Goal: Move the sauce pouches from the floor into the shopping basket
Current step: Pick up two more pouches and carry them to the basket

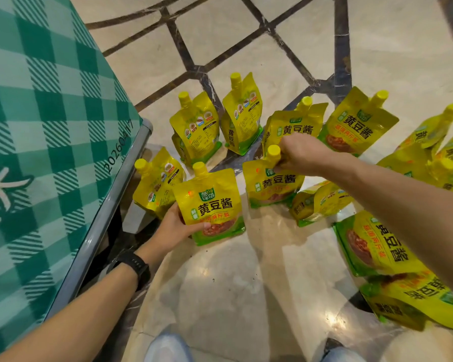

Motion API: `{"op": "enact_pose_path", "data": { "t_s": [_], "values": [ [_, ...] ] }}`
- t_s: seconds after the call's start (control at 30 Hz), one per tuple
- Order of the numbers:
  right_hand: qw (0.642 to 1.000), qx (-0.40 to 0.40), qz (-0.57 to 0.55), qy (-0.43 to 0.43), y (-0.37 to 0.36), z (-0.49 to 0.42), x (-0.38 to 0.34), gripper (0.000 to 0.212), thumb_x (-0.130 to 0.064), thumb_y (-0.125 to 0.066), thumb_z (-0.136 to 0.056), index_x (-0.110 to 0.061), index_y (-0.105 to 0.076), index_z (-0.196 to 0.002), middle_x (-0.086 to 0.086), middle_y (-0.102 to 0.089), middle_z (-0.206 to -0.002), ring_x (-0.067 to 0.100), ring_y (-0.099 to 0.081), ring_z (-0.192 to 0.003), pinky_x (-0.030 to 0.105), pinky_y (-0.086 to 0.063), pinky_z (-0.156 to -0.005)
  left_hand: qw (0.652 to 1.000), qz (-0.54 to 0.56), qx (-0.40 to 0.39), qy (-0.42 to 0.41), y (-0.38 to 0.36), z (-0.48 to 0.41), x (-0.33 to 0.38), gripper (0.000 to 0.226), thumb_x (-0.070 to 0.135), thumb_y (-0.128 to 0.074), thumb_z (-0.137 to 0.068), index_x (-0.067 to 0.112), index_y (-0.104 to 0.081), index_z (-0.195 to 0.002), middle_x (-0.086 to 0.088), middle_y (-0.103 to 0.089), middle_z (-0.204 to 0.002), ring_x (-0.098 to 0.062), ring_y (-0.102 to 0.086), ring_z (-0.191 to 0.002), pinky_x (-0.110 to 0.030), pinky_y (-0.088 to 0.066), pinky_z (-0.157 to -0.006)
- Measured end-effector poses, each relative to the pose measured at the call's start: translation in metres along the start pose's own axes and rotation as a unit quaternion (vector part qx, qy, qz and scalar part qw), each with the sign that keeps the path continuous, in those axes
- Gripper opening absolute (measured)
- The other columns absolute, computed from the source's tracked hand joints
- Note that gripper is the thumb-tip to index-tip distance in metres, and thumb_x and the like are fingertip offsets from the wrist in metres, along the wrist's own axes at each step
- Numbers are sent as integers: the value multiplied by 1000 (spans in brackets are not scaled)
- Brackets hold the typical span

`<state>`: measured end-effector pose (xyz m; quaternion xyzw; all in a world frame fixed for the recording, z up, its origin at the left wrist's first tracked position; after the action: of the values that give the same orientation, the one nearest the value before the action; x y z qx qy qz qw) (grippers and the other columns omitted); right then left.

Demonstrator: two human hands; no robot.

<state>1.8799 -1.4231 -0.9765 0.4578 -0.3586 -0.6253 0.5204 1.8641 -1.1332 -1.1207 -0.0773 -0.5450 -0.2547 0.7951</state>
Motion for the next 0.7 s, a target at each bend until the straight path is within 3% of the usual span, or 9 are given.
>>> {"op": "enact_pose_path", "data": {
  "t_s": [0.13,0.2,0.27,0.37,0.43,0.5,0.6,0.7],
  "values": [
    [998,-36,-22,40,13,0,-22,22,-24,-80,-79,-9,-74,-94,6,-65,-82,25,-60,-79,28,-40,-63,1000,4,-14,21,15,3,-5,88,40,-95,-50,12,-62,-126,6,-76,-111,-11,-71,-105,-21,-59,-80],
    [996,-67,-46,44,14,0,-30,17,-25,-81,-79,-12,-70,-82,1,-61,-77,18,-54,-70,26,-35,-55,999,0,-18,33,18,5,-11,78,26,-94,-56,14,-62,-125,5,-75,-114,-12,-71,-107,-22,-59,-82],
    [992,-100,-64,44,2,1,-41,32,-25,-79,-80,-18,-53,-62,-6,-53,-64,13,-46,-61,19,-30,-49,999,11,-21,44,17,7,-15,65,4,-86,-65,12,-62,-126,5,-75,-113,-11,-71,-105,-20,-58,-81],
    [988,-125,-81,40,-31,5,-46,38,-26,-79,-81,-20,-47,-61,-14,-46,-62,11,-45,-59,16,-29,-47,998,25,-34,56,12,12,-20,58,-11,-79,-70,17,-64,-119,10,-76,-106,-9,-71,-103,-18,-58,-77],
    [987,-104,-122,24,-45,11,-37,28,-26,-81,-79,-21,-57,-67,-15,-52,-63,8,-51,-58,18,-34,-47,997,39,-36,59,11,16,-24,57,-15,-77,-70,18,-64,-115,13,-78,-99,-5,-72,-96,-16,-57,-74],
    [975,-58,-217,-5,-49,16,-22,17,-24,-83,-76,-15,-69,-77,-8,-66,-71,13,-62,-66,25,-49,-55,997,52,-32,55,11,17,-26,56,-5,-83,-66,16,-64,-115,13,-78,-98,-5,-73,-93,-17,-57,-74],
    [938,4,-339,-74,-64,31,-2,34,-20,-88,-68,-15,-74,-98,0,-73,-95,17,-69,-85,38,-59,-75,997,58,-26,53,12,17,-26,82,30,-96,-47,10,-65,-121,3,-78,-106,-13,-74,-99,-21,-59,-77],
    [853,46,-499,-143,-85,47,3,46,-4,-86,-66,-17,-67,-106,-3,-69,-98,13,-66,-86,28,-54,-70,997,57,-21,53,16,15,-24,100,45,-98,-38,10,-64,-125,-2,-76,-112,-15,-73,-103,-23,-59,-81]
  ]
}}
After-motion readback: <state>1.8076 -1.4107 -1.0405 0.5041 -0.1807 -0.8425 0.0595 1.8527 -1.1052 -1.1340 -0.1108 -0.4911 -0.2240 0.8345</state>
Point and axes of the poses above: each hand's wrist, its own z-axis away from the middle knuckle, its own y-axis out of the back of the hand, x = y × z, the point moved 8 cm from there along -z, towards the middle knuckle
